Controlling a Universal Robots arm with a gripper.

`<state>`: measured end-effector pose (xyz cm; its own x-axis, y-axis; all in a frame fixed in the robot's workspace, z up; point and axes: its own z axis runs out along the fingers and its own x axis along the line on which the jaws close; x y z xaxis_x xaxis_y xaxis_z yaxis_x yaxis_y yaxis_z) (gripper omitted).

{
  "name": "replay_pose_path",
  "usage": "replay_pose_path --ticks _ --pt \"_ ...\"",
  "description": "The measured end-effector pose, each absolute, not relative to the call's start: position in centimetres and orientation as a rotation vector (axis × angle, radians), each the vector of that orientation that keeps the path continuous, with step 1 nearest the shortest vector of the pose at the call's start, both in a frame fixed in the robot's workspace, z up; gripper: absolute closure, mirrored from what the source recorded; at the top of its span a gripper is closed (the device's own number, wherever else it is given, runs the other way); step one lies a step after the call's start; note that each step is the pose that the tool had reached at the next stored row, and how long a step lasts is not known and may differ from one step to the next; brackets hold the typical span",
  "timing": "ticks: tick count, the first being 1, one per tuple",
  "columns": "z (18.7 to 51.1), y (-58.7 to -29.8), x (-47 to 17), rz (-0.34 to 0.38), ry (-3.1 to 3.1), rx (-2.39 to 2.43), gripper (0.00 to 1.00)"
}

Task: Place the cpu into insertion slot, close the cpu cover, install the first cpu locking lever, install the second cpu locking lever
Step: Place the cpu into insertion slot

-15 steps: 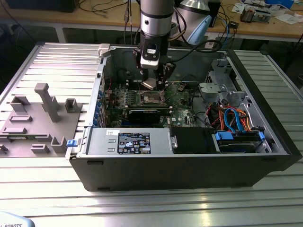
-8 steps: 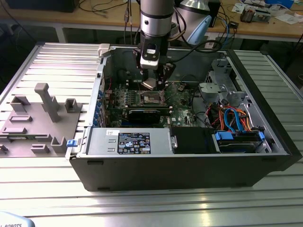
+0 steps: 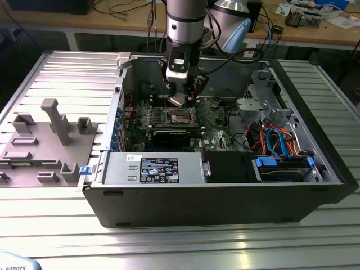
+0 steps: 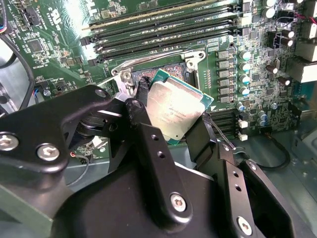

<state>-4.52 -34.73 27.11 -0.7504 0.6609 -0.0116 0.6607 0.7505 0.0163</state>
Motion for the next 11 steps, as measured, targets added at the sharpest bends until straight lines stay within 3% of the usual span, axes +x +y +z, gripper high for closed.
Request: replay_pose_path --ticks 11 --pt "27.00 -34.73 -4.52 0.017 2.910 1.139 0.45"
